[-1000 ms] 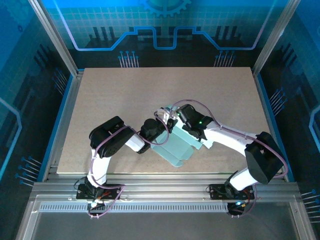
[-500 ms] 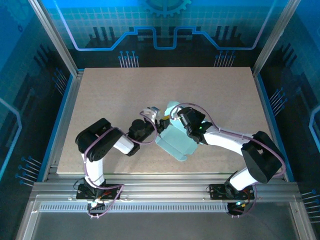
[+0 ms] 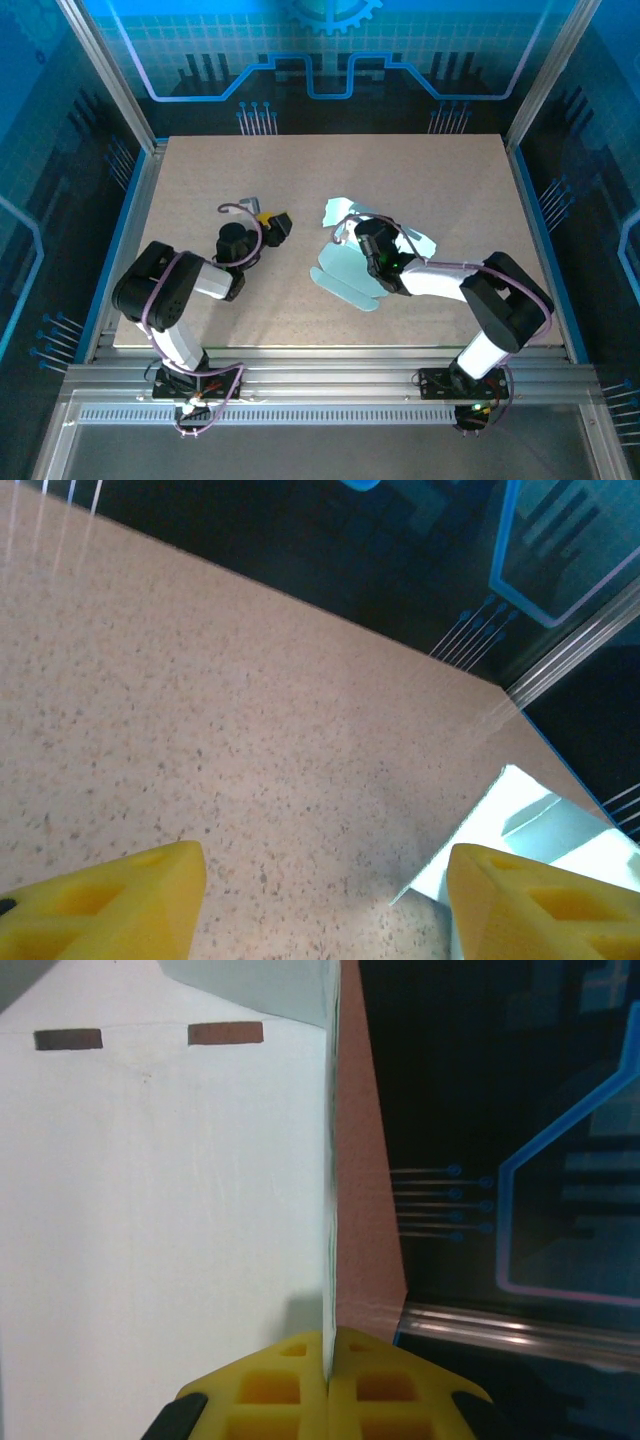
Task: Fold the paper box
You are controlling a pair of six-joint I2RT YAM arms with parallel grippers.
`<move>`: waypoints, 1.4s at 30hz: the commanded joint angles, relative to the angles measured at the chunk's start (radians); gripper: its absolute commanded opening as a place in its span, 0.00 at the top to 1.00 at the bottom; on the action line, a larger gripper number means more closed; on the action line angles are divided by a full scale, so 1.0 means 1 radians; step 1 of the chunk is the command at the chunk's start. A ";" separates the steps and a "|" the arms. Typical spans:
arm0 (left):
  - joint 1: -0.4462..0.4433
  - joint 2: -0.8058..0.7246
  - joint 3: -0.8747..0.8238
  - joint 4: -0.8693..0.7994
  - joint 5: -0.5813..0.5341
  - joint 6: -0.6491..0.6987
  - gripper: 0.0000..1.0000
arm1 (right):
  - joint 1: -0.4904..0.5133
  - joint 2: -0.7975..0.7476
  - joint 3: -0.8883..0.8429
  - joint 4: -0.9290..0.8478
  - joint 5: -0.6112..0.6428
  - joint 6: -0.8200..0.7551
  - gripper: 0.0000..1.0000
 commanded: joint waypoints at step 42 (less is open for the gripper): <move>0.100 0.178 0.654 -1.217 0.639 0.363 0.45 | 0.207 0.028 -0.097 0.354 -0.038 -0.121 1.00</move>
